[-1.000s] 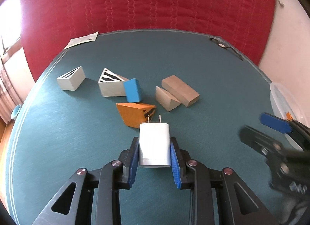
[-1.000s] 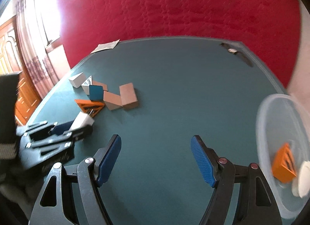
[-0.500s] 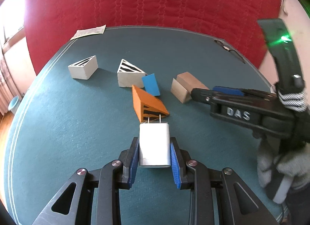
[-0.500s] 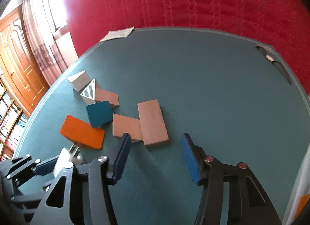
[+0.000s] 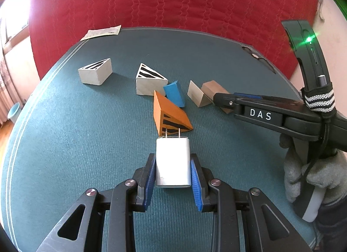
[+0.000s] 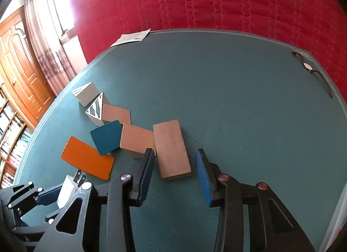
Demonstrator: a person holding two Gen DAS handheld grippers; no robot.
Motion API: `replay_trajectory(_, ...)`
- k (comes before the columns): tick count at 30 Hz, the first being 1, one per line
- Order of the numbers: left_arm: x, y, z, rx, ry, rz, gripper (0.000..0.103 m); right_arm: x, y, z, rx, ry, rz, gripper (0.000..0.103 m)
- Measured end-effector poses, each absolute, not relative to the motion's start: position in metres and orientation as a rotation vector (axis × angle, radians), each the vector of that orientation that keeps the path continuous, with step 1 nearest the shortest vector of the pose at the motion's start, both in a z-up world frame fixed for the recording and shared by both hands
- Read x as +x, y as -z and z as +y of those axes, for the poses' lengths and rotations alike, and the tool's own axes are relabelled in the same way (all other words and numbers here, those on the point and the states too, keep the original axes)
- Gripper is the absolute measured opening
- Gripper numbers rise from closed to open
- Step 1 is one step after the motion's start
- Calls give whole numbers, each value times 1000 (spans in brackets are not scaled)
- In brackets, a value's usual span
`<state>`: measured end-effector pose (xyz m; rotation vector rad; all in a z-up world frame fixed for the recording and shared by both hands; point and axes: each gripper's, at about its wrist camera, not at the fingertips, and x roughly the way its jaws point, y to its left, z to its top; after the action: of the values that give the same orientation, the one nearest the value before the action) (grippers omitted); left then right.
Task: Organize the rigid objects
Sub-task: 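Grasp the long tan wooden block with the right gripper, then carry the tan block with the right gripper into the bowl while the left holds the charger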
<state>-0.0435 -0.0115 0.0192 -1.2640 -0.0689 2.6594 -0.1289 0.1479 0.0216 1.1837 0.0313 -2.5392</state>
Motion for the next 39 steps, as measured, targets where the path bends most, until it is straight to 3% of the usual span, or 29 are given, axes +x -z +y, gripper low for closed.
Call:
replay_trajectory(8, -43, -18, -10, -1249, -2674, -51, 33, -128, -19, 135, 1174, 2582, 169, 40)
replay_trajectory(15, -42, -18, -11, -1235, -2678, -34, 33, -121, -18, 133, 1166, 2610, 244, 32)
replay_trajectory(32, -32, -20, 5, -1221, -2621, -30, 32, -58, -35, 203, 1128, 2624, -26, 31)
replay_trajectory(39, -24, -25, 18, -1200, -2605, -19, 32, -37, -36, 215, 1146, 2595, -43, 29)
